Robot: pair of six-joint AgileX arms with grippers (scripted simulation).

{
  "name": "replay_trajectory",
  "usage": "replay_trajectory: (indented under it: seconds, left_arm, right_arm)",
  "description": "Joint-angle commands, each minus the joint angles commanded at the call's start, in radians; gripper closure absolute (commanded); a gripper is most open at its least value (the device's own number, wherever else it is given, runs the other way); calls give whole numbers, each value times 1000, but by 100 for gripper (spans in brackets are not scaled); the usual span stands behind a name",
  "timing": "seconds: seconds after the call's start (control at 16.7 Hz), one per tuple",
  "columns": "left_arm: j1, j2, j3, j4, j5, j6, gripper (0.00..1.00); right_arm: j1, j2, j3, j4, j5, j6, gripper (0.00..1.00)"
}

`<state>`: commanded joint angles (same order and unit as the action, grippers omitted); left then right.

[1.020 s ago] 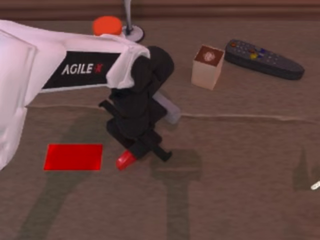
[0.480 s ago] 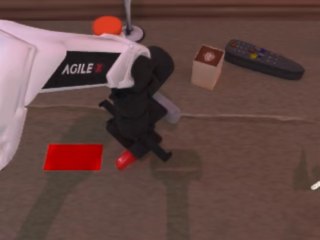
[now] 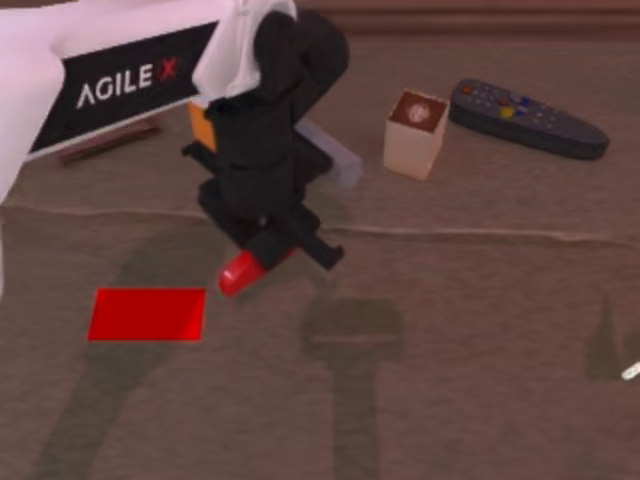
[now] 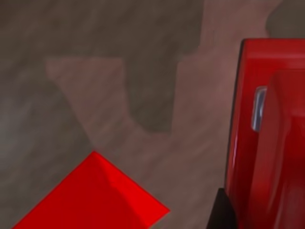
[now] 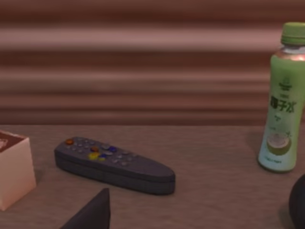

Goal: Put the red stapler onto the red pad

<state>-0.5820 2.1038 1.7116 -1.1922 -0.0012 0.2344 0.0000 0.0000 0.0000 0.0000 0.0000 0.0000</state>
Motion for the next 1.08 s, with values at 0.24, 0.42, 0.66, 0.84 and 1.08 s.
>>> replay_trajectory:
  seconds: [0.24, 0.42, 0.66, 0.84, 1.08]
  left_arm:
    - [3, -25, 42, -52, 0, 0, 100]
    - [-2, -22, 39, -49, 0, 3, 100]
    - [31, -39, 21, -47, 0, 113, 100]
    - [86, -73, -23, -39, 1, 293, 100]
    - [175, -130, -111, -29, 1, 623, 100]
  right_arm:
    - [0, 0, 0, 0, 0, 0, 0]
    - [0, 0, 0, 0, 0, 0, 0]
    - [0, 0, 0, 0, 0, 0, 0]
    - [0, 0, 0, 0, 0, 0, 0]
    - [0, 0, 0, 0, 0, 0, 0]
